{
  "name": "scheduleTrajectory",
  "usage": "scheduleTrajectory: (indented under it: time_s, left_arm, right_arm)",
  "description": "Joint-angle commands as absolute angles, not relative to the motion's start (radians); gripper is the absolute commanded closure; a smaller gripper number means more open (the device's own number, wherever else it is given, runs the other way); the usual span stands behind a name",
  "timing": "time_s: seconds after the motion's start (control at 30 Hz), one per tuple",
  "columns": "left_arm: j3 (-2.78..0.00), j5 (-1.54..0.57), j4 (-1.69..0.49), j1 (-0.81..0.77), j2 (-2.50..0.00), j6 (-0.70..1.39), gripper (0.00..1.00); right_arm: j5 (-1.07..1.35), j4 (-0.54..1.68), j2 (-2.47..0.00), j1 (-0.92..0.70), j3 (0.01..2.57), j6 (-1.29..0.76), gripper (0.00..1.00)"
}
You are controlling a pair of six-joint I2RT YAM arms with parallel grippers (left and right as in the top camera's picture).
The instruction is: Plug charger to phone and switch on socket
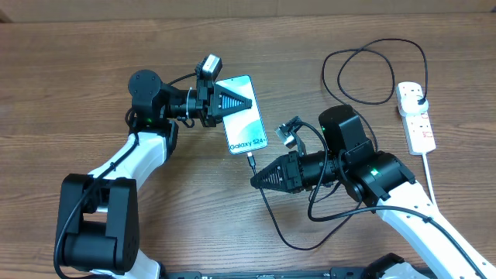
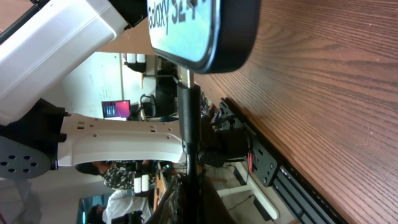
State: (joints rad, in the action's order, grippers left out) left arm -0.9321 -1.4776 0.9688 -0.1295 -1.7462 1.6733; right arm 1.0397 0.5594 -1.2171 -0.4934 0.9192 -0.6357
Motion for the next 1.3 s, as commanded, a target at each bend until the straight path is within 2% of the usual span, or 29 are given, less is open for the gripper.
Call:
scheduleTrajectory:
  time_s: [0.0, 1.0, 1.27]
  left_arm:
    - [-0.964, -1.494, 0.978, -0.129, -1.745, 1.648, 0.96]
    - [-0.964, -1.494, 0.978, -0.125, -1.745, 1.629, 0.96]
    - [-0.964, -1.521, 0.978, -0.128, -1.745, 1.63, 0.96]
  right_arm:
    - [1.04, 0.555, -1.215, -0.498, 0.921, -0.631, 0.96]
    - [0.971, 0.533, -1.215, -0.498, 0.921, -0.632, 0.96]
    - [0.953, 0.458, -1.215, -0.498, 0.921, -0.633, 0.96]
